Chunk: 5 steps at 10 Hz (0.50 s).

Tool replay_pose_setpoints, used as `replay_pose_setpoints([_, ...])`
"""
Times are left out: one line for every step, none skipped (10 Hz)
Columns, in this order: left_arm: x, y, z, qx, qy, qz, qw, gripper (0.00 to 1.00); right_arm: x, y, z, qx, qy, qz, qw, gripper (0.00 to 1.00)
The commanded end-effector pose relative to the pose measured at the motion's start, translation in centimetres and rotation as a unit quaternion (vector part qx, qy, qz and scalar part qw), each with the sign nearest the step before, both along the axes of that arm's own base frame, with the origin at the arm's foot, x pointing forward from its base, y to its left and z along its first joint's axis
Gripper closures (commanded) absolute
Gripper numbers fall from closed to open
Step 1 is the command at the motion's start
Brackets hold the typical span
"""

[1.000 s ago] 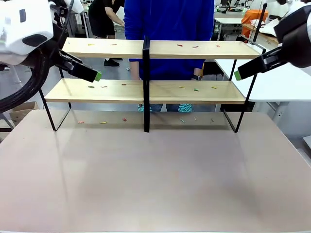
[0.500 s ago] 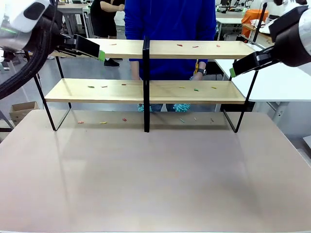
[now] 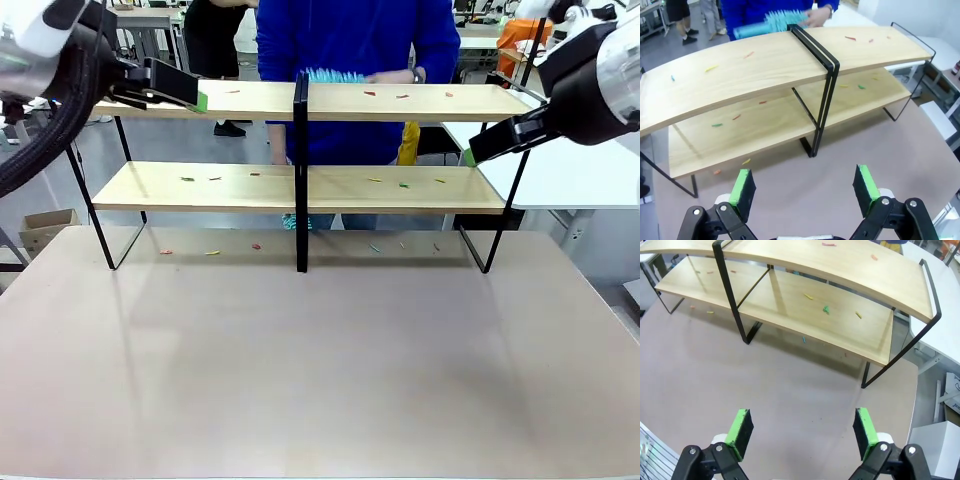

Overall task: Clean the shelves.
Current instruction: Pick up the Duster when the human hands it over.

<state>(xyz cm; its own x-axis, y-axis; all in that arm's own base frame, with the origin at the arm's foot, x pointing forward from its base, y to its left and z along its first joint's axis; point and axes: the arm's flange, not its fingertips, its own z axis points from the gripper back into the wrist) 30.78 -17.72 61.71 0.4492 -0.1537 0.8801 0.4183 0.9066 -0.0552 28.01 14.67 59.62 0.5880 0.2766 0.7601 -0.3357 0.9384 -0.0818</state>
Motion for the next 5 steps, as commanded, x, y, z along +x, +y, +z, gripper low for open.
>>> replay_pose_setpoints([-1.86,-0.03,-1.49,0.014,-0.003,-0.002,1.0,0.0,0.6,0.12,-0.13,0.013,0.0,-0.001,1.0,0.0])
replay_pose_setpoints([-1.99,-0.21,-1.56,0.023,-0.001,-0.006,1.0,0.0,0.62,0.12,-0.13,0.015,-0.002,0.0,1.0,0.0])
replay_pose_setpoints([-1.96,-0.38,-1.66,0.031,0.003,-0.011,0.999,0.0,0.67,0.24,-0.2,0.014,-0.002,0.002,1.0,0.0])
replay_pose_setpoints([-2.19,-0.6,-1.8,0.039,0.002,-0.007,0.999,0.0,0.88,0.26,-0.4,0.013,0.002,-0.001,1.0,0.0])
replay_pose_setpoints([-2.57,-0.47,-1.81,0.039,-0.003,-0.01,0.999,0.0,0.93,0.25,-0.45,0.012,0.003,-0.002,1.0,0.0])
